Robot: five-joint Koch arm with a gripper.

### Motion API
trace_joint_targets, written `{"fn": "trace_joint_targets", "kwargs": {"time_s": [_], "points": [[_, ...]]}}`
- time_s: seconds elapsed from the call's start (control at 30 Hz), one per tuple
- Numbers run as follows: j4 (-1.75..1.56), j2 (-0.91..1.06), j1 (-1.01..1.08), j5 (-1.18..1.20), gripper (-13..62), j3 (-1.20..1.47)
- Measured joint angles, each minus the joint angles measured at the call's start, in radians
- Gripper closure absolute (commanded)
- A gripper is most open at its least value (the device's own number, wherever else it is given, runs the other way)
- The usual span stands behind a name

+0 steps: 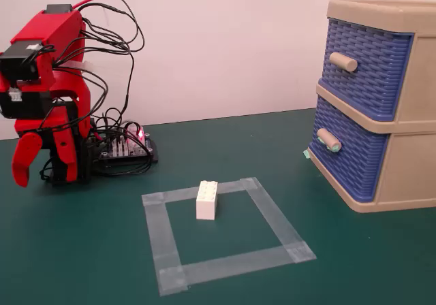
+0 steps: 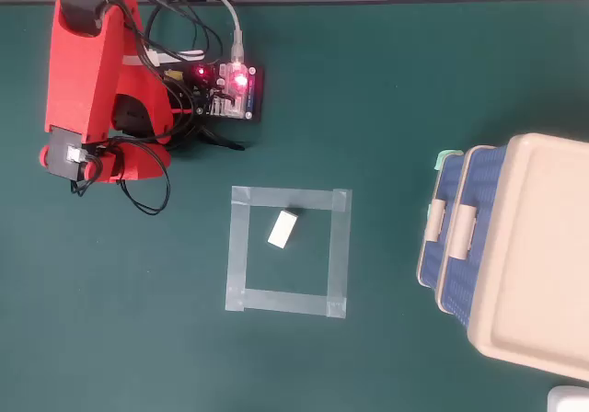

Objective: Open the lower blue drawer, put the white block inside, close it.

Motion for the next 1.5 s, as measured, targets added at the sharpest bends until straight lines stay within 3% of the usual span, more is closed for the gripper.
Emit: {"fn": "trace_joint_targets", "kwargs": {"time_s": [0.37,0.53,0.6,0.7,0.83,0.93,1.13,1.33,1.43,1.5], "points": [[0.002,0.0,0.017,0.0,14.9,-0.008],[0.135,0.0,-0.021,0.012,15.6,-0.431],[0.156,-0.002,-0.124,0.074,15.8,-0.529],[0.129,-0.025,-0.48,0.405,15.7,-0.681],[-0.201,-0.216,-1.121,1.114,15.6,-0.81],[-0.525,-0.367,-1.393,1.424,15.8,-0.836],[-1.052,-0.609,-1.546,1.654,16.1,-0.759],[-2.068,-0.818,-1.575,1.678,16.1,-0.199],[-2.464,-0.982,-1.598,1.68,16.2,-0.192],[-2.553,-1.058,-1.6,1.681,17.2,-0.209]]}}
